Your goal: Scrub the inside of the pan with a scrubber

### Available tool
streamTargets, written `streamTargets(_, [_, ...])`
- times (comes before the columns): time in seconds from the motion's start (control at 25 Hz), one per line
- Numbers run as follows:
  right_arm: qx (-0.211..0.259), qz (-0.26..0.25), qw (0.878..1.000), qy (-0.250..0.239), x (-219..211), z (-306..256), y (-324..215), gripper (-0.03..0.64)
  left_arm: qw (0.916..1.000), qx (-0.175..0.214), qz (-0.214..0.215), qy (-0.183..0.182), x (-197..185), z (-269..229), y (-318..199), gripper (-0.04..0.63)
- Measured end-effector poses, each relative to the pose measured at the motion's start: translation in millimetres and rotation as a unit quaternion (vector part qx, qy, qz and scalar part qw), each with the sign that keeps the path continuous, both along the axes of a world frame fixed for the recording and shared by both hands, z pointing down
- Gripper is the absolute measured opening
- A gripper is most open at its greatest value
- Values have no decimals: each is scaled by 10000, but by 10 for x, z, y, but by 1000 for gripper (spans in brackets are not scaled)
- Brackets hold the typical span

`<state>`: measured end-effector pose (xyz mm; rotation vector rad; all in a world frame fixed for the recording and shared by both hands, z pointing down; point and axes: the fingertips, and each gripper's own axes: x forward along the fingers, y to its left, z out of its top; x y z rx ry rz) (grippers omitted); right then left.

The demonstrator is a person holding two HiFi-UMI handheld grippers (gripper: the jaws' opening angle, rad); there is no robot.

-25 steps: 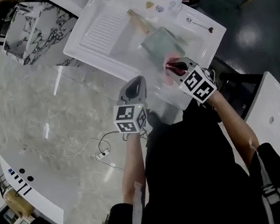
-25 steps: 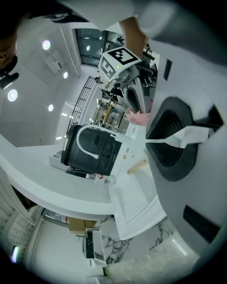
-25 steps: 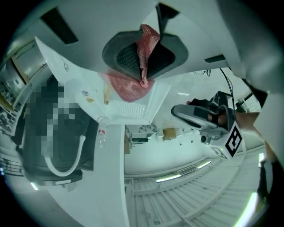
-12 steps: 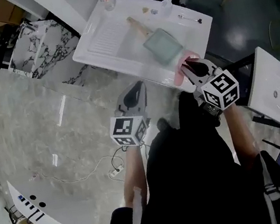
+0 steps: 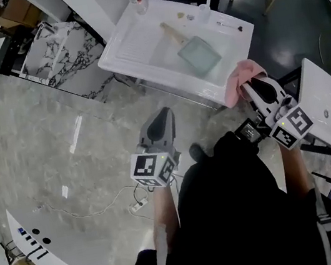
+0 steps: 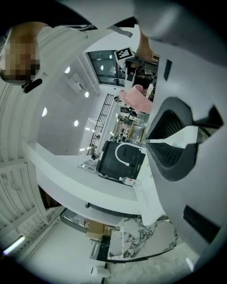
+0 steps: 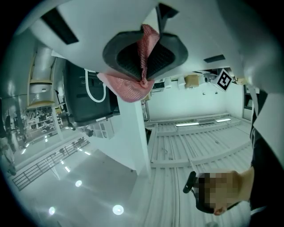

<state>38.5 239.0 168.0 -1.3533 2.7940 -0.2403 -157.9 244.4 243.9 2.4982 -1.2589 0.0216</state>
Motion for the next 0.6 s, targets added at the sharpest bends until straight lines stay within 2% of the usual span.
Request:
streamTargets(0.16, [59,-354,9992,201,-86,-45,119,40,9999,-97,-86,12,-17,36,125,49])
streamTargets(0.36, [-18,-299,9993,221,-136,5,123,41,9999,53,20,-154,26,-49,102,49])
streamTargets(0.6, [2,-270,9994,235,-192,-14,159,41,9996,148,158,-160,149,-208,74,49])
